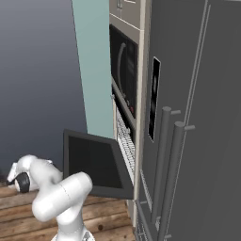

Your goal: Take the baked cake out of the oven and place it on the plate for cooling. Then close the oven door.

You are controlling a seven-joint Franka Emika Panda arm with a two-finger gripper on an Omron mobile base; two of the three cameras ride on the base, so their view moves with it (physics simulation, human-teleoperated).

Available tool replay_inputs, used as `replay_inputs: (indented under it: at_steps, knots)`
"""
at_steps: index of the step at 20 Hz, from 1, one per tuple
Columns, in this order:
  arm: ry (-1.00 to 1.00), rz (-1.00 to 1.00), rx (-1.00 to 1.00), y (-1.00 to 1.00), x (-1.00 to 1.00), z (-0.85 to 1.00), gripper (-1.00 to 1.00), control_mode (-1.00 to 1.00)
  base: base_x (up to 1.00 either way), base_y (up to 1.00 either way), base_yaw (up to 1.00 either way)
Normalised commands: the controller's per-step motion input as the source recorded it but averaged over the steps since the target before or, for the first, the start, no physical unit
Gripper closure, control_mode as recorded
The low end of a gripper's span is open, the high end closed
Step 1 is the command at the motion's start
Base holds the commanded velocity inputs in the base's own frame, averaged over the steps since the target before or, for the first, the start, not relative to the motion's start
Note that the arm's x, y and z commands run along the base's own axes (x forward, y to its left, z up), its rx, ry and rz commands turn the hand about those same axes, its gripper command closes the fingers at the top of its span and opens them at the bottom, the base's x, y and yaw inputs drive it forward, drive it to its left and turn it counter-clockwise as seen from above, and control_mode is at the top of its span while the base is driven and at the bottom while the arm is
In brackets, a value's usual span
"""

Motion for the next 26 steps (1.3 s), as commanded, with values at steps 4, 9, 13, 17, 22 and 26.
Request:
replay_inputs:
  at_steps: [4, 9, 13, 17, 22, 26]
  knots:
    - [-0.03, -0.08, -0.45, -0.49, 0.01, -0.54, -1.00, -1.00, 0.00, 0.00, 0.00]
    - [0.00, -0.11, -0.41, -0.29, 0.47, -0.39, -1.00, -1.00, 0.00, 0.00, 0.00]
    - [0.00, -0.10, -0.38, -0.04, 0.75, -0.37, -1.00, -1.00, 0.00, 0.00, 0.00]
    - [-0.05, -0.09, -0.46, 0.58, 0.06, -0.52, -1.00, -1.00, 0.00, 0.00, 0.00]
    - [-0.02, 0.06, -0.13, 1.00, -0.02, -0.26, -1.00, -1.00, 0.00, 0.00, 0.00]
    - [0.04, 0.03, -0.01, 0.76, 0.23, -0.71, -1.00, -1.00, 0.00, 0.00, 0.00]
